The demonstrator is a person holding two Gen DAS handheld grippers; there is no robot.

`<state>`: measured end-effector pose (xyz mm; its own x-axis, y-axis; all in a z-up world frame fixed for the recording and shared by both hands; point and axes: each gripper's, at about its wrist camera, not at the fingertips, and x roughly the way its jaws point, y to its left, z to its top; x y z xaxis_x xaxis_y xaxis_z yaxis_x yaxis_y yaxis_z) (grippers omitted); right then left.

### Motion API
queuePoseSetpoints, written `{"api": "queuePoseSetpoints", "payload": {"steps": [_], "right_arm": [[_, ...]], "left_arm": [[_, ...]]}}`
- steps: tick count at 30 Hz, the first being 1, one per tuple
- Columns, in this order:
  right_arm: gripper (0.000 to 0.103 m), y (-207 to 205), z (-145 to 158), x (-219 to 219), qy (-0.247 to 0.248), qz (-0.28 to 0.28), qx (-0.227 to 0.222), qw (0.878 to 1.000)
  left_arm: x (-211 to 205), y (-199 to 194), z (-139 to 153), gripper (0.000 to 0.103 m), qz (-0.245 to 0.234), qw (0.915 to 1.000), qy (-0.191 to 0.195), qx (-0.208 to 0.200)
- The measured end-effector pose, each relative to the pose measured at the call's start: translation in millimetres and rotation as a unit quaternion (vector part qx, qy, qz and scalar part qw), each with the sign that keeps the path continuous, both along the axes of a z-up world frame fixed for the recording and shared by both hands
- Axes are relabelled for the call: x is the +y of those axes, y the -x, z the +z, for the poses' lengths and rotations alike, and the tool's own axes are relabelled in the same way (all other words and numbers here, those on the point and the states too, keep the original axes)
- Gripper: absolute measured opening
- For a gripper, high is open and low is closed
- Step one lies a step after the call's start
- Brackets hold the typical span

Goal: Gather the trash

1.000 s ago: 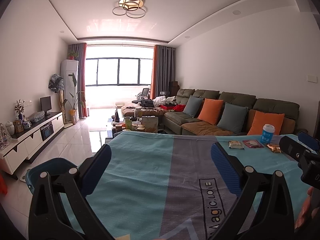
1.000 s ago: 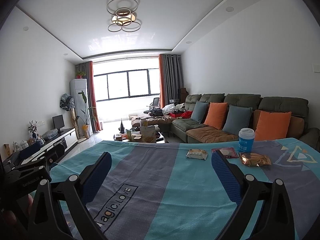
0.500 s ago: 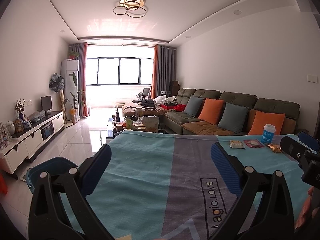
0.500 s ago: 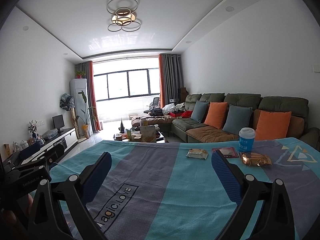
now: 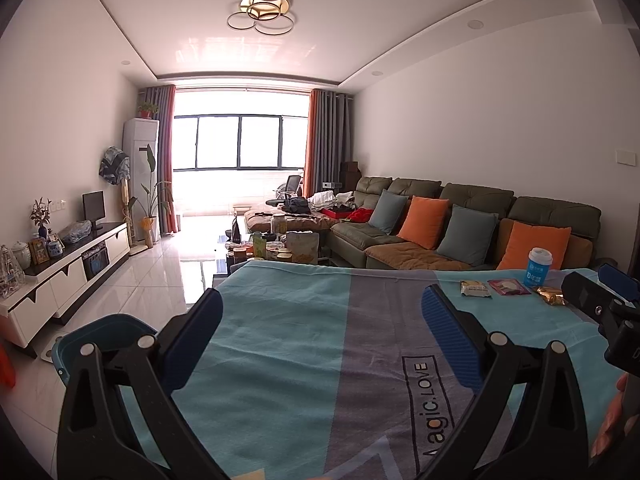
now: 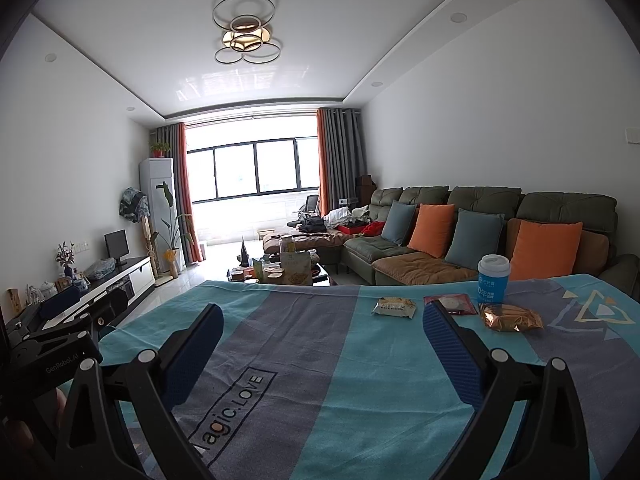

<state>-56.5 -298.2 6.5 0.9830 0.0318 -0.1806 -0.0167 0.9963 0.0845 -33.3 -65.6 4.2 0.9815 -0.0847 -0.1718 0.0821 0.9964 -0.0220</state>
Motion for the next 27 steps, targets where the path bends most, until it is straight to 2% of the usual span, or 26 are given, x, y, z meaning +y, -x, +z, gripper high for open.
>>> {"api": "queuePoseSetpoints", "payload": {"steps": [27], "right_arm": [[0.096, -0.3, -0.9, 1.7, -0.001, 0.000, 0.002, 1.000]], "left_arm": [[3.8, -2.1, -3.0, 0.098, 0.001, 1.0000, 0.000, 0.004]]}}
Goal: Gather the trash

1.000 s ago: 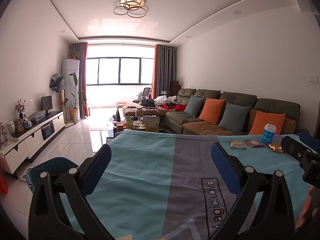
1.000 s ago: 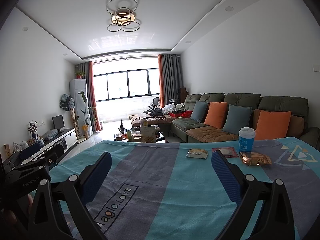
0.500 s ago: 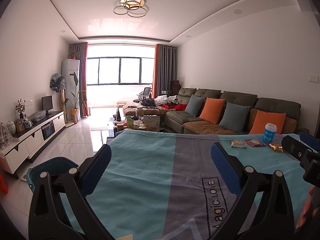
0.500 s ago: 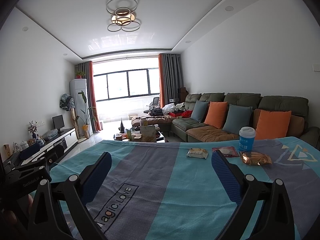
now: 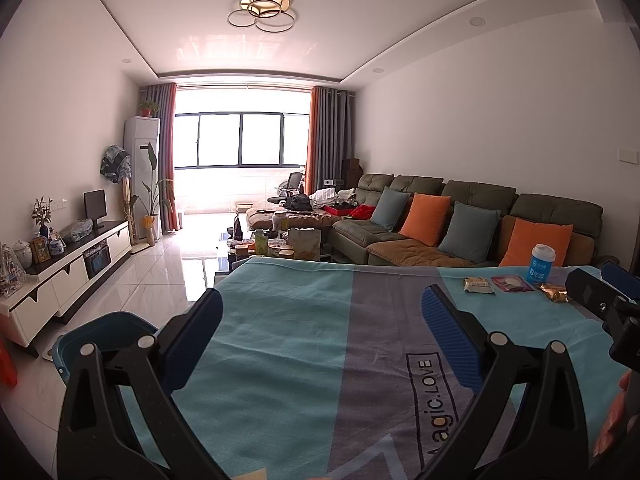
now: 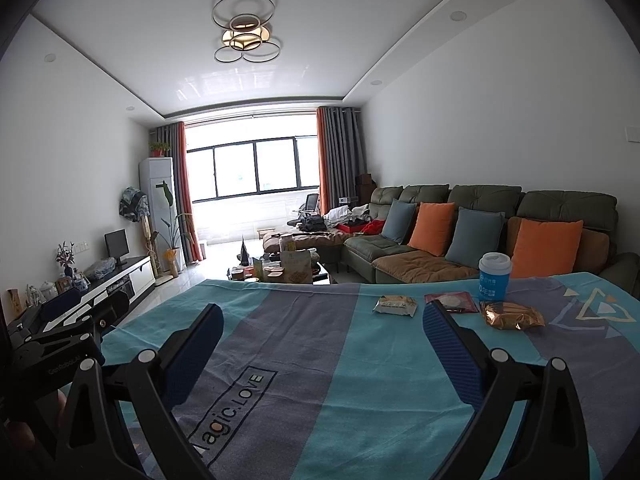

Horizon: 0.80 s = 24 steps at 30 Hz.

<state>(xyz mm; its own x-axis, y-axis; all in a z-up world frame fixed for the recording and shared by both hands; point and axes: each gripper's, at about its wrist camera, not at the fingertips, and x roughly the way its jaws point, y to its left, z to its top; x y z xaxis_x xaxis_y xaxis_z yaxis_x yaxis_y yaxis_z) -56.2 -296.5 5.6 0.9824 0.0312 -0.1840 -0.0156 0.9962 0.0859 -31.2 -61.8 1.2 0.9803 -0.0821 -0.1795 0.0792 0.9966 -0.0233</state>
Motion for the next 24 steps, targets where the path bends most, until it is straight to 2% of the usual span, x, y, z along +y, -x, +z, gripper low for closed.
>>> {"api": "queuePoseSetpoints", "payload": {"steps": [24], "right_arm": [[0.096, 0.9, -1.6, 2.8, -0.001, -0.001, -0.001, 1.000]], "left_arm": [[0.5, -0.9, -1.5, 0.098, 0.002, 1.0000, -0.001, 0.001]]}}
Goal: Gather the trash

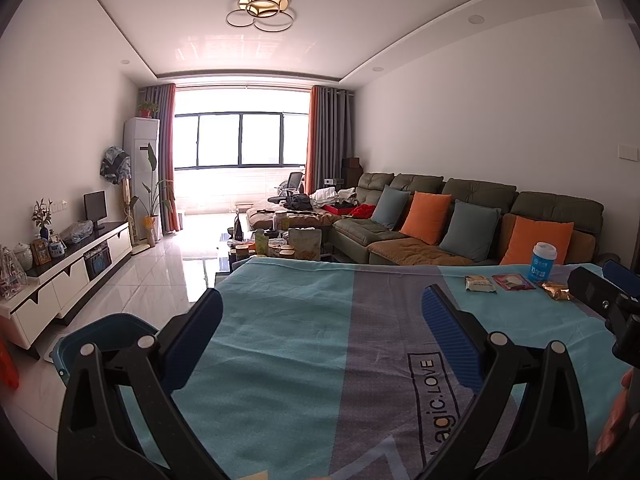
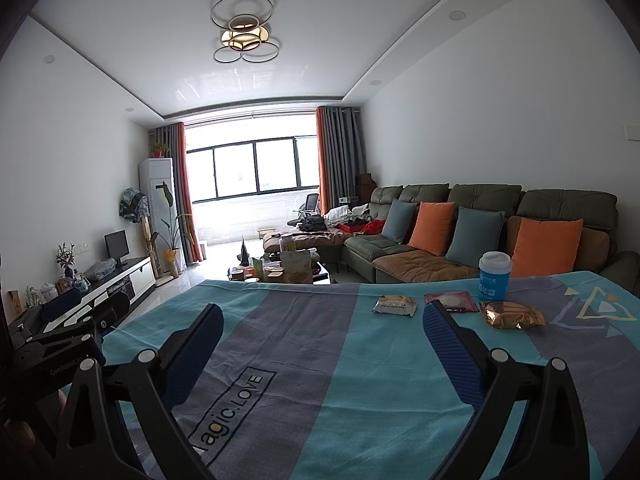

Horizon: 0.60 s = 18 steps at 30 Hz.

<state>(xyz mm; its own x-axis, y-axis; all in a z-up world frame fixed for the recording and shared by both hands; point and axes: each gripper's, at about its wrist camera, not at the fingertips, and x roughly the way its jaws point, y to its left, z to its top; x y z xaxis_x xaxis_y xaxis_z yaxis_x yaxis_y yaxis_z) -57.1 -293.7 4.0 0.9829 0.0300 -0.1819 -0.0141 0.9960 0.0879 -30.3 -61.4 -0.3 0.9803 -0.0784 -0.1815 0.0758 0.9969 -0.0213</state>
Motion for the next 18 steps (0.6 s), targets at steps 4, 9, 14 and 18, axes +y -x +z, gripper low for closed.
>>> {"api": "queuePoseSetpoints", "payload": {"steps": [4, 9, 14, 18], "right_arm": [[0.096, -0.3, -0.2, -0.4, -0.001, 0.000, -0.001, 1.000], [0.096, -1.1, 0.1, -0.6, -0.002, 0.001, 0.001, 1.000], [0.096, -0.8, 0.2, -0.2, -0.001, 0.001, 0.001, 1.000], [0.096, -1.0, 0.3, -0.4, -0.002, 0.001, 0.002, 1.000]], "left_arm": [[2.7, 0.3, -1.5, 0.098, 0.000, 1.0000, 0.000, 0.001], [2.1, 0.3, -1.3, 0.098, 0.000, 1.0000, -0.001, 0.000], [2.5, 0.4, -1.9, 0.098, -0.001, 1.0000, -0.001, 0.001], [5.5, 0.2, -3.5, 0.098, -0.002, 1.0000, -0.002, 0.002]]}}
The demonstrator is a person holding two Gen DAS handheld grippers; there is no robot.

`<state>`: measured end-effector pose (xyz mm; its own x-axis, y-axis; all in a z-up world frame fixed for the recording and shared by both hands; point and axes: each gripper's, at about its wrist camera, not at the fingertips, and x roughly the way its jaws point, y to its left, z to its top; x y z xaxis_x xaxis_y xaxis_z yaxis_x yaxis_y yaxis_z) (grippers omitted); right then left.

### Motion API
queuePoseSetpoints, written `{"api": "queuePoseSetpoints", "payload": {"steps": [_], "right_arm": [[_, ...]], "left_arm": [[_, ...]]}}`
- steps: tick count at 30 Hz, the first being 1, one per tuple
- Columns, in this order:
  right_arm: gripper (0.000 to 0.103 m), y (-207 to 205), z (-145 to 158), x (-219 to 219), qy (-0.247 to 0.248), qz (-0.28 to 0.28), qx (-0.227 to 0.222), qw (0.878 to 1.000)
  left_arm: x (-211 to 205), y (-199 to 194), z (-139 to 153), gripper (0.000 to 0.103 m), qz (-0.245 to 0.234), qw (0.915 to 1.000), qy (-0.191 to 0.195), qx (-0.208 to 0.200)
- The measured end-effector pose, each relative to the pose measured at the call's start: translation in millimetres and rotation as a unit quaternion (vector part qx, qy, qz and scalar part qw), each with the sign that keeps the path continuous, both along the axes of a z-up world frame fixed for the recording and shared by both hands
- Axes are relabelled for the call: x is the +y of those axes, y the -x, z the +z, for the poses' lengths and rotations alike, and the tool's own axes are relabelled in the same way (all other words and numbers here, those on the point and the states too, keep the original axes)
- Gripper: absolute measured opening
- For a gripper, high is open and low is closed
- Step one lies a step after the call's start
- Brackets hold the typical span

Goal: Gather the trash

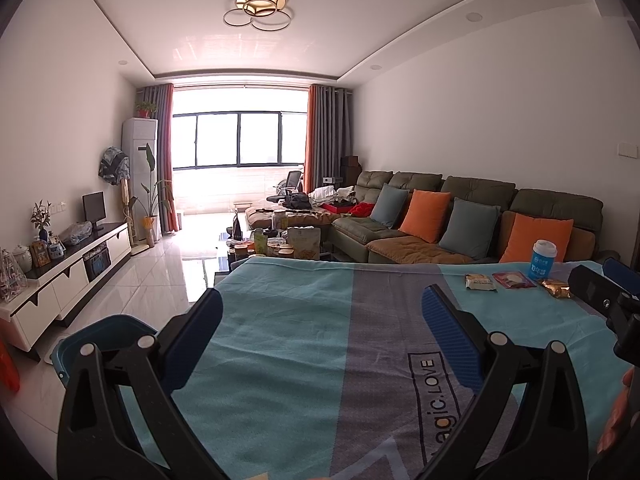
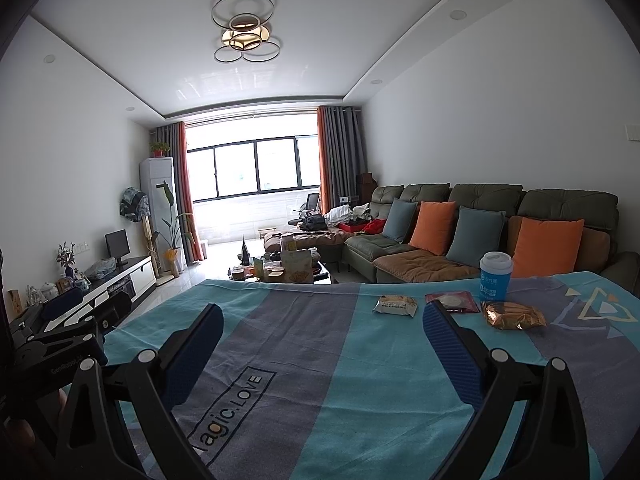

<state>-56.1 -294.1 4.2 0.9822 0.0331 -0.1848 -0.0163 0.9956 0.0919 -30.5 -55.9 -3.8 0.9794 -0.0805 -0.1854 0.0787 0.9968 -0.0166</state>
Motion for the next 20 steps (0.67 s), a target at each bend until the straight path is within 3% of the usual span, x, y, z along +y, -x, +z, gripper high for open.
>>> {"api": "queuePoseSetpoints", "payload": {"steps": [12, 16, 20], "right_arm": [[0.096, -2.1, 0.3, -1.0, -0.001, -0.001, 0.006, 1.000], [0.096, -8.8, -0.4, -9.4, -0.004, -0.004, 0.023, 1.000], [0.096, -23.9, -3.5, -25.4, -0.007, -0.022, 0.064, 0.998]], "left_arm": [[13.9, -1.1, -3.0, 0.098, -0.014, 0.9998, -0.004, 0.015], [25.9, -19.7, -5.9, 0.098, -0.009, 0.9976, -0.003, 0.068], [36.8, -62.9, -12.5, 0.098, -0.027, 0.9865, -0.003, 0.162]]}}
